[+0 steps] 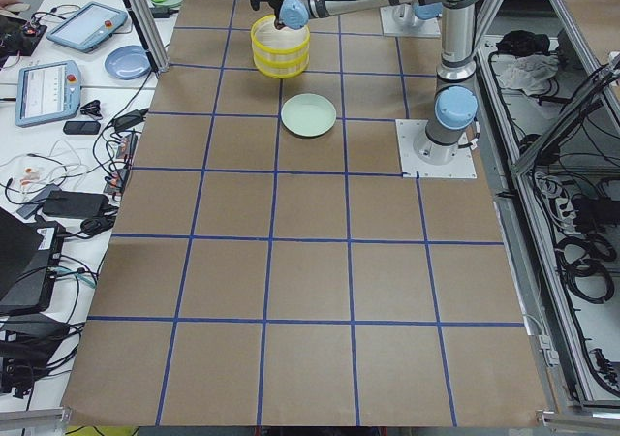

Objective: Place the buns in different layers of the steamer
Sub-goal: 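Carry the brown bun over the top steamer tier and release it with the left gripper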

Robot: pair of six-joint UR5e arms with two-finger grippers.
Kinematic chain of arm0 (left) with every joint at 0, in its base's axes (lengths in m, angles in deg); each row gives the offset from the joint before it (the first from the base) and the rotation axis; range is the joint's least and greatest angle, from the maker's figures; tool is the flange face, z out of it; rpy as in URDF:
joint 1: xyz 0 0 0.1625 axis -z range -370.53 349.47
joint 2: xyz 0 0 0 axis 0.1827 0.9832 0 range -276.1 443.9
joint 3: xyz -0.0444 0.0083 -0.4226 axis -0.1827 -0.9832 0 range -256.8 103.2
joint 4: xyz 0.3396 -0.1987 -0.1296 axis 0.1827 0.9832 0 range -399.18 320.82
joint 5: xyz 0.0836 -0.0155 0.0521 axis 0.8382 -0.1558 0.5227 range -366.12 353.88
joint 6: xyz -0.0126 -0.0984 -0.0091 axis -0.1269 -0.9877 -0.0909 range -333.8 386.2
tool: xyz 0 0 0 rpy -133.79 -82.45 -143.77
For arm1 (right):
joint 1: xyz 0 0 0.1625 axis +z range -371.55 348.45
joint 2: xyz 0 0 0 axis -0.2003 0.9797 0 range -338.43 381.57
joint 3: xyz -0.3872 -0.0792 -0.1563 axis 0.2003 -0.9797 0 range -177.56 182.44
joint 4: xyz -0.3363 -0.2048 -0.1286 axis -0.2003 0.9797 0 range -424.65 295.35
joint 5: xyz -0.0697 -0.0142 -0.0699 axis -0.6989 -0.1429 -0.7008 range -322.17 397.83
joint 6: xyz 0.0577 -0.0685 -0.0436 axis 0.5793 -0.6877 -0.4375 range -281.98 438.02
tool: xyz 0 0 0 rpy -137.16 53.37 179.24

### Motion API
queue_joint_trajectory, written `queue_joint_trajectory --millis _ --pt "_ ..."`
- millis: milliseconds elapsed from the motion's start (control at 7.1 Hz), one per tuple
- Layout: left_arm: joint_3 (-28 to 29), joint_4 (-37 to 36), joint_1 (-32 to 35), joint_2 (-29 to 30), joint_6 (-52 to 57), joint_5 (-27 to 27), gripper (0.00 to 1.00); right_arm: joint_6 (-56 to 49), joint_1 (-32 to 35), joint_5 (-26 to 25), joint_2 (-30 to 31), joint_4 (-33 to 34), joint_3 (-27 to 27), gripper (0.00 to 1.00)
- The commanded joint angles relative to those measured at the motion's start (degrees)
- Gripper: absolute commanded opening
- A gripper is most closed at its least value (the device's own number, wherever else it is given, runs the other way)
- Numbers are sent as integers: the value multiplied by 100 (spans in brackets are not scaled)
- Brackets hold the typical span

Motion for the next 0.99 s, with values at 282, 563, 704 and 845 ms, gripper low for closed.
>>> queue_joint_trajectory --millis 282,563,704,845 --pt "13 217 -86 -221 135 585 100 -1 0 -9 0 1 38 100" --pt "83 1118 -418 -519 1055 1359 100 -1 8 -9 0 10 47 100" --pt "92 1411 -577 -764 1485 1563 100 -1 8 -9 0 10 47 100" --pt "127 1980 -640 -1106 1646 1966 100 8 0 8 0 1 47 100"
